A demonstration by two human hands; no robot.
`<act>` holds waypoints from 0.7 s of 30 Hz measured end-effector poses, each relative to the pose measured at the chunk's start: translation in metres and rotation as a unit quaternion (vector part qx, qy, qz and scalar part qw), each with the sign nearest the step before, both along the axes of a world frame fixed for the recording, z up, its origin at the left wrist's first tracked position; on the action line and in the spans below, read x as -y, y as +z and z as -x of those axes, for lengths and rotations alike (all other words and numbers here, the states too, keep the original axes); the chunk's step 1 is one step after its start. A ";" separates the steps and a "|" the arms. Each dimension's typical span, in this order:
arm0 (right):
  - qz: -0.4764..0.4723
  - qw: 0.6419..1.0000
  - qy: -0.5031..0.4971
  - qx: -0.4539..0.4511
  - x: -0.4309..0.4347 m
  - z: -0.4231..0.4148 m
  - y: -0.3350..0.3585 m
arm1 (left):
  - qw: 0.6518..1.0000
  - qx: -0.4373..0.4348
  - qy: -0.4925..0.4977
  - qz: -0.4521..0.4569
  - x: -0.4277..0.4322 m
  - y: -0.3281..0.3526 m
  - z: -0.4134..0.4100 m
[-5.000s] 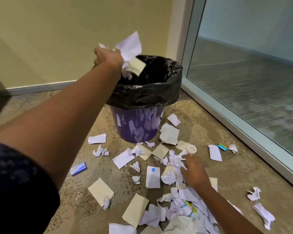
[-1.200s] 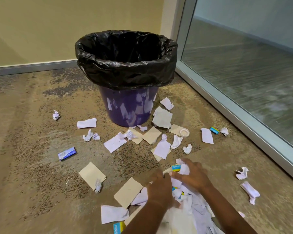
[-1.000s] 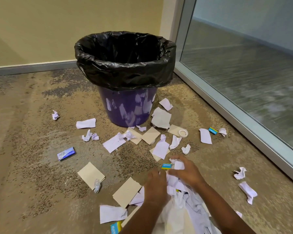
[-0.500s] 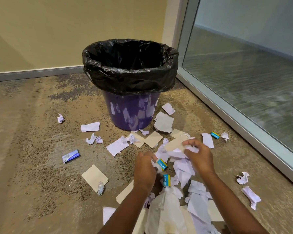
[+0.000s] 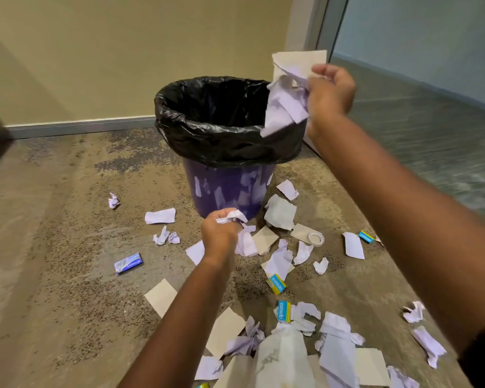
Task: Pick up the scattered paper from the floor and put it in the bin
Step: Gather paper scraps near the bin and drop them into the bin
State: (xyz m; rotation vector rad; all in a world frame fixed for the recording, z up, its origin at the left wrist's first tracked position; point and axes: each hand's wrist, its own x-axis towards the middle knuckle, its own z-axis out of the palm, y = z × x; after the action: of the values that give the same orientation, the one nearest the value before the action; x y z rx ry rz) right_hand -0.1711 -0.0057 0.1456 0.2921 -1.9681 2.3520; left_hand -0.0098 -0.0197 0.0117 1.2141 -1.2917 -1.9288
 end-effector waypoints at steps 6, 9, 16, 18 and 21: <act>-0.127 0.992 0.020 0.015 0.058 0.005 0.000 | 0.999 0.002 0.015 -0.038 -0.003 0.002 -0.008; -0.196 0.978 0.067 0.029 0.063 -0.006 -0.012 | 0.998 -0.005 0.020 -0.059 -0.003 0.007 -0.009; -0.193 0.967 0.043 -0.160 0.013 -0.030 -0.033 | 0.997 -0.073 -0.022 -0.008 0.013 0.054 -0.011; -0.180 0.968 0.030 -0.169 -0.006 -0.035 -0.047 | 0.993 -0.112 -0.032 0.031 0.019 0.080 -0.006; -0.200 0.969 0.016 -0.146 -0.034 -0.039 -0.078 | 0.986 -0.145 -0.023 0.084 0.041 0.120 0.020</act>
State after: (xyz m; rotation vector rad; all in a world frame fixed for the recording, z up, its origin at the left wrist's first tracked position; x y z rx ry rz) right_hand -0.1326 0.0281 0.0672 0.6528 -2.2720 1.7772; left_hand -0.0294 -0.0607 0.1319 0.7938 -1.3041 -1.9000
